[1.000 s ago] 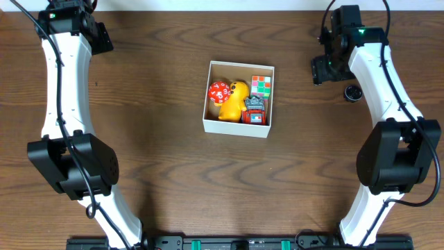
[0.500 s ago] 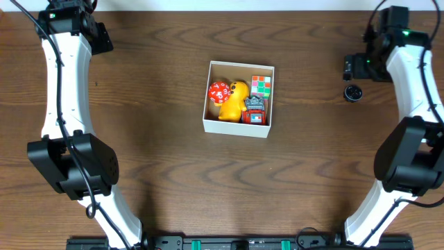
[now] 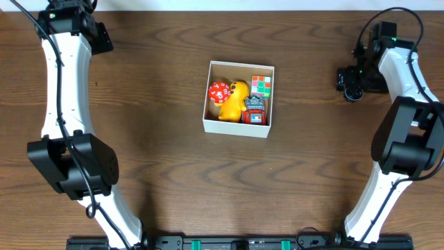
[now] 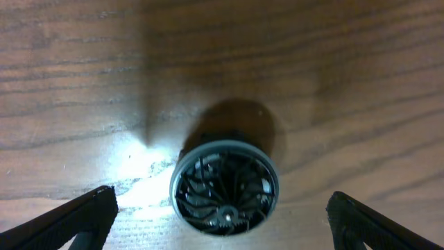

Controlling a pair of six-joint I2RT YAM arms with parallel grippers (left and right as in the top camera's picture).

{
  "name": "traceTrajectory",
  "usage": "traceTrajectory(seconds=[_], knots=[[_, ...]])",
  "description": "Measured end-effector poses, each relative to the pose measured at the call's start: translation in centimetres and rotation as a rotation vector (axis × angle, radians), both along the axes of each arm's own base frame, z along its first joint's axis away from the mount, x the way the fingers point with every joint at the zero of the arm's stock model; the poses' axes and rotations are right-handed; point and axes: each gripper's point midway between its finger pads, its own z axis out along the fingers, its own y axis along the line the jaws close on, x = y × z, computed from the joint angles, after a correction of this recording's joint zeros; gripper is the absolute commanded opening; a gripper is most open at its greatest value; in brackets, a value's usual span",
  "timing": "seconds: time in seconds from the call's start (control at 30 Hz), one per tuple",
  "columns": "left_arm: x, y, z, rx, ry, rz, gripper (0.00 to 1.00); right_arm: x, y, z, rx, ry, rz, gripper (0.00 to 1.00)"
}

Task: Pack container
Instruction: 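Close right gripper on the black round object and lift it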

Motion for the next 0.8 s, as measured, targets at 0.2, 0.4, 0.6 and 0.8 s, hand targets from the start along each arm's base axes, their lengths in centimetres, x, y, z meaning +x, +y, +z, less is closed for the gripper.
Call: traceTrajectory(seconds=[0.2, 0.4, 0.6, 0.8], knots=[[0.0, 0.0, 0.0, 0.000, 0.000, 0.000, 0.98, 0.6, -0.1, -0.4, -0.003, -0.017, 0.014, 0.99], [0.0, 0.0, 0.0, 0.000, 0.000, 0.000, 0.98, 0.1, 0.3, -2.9, 0.024, 0.037, 0.018, 0.99], [0.0, 0.0, 0.0, 0.000, 0.000, 0.000, 0.98, 0.2, 0.3, -2.9, 0.026, 0.031, 0.026, 0.80], [0.0, 0.0, 0.0, 0.000, 0.000, 0.000, 0.98, -0.1, 0.3, -3.0, 0.027, 0.044, 0.029, 0.64]])
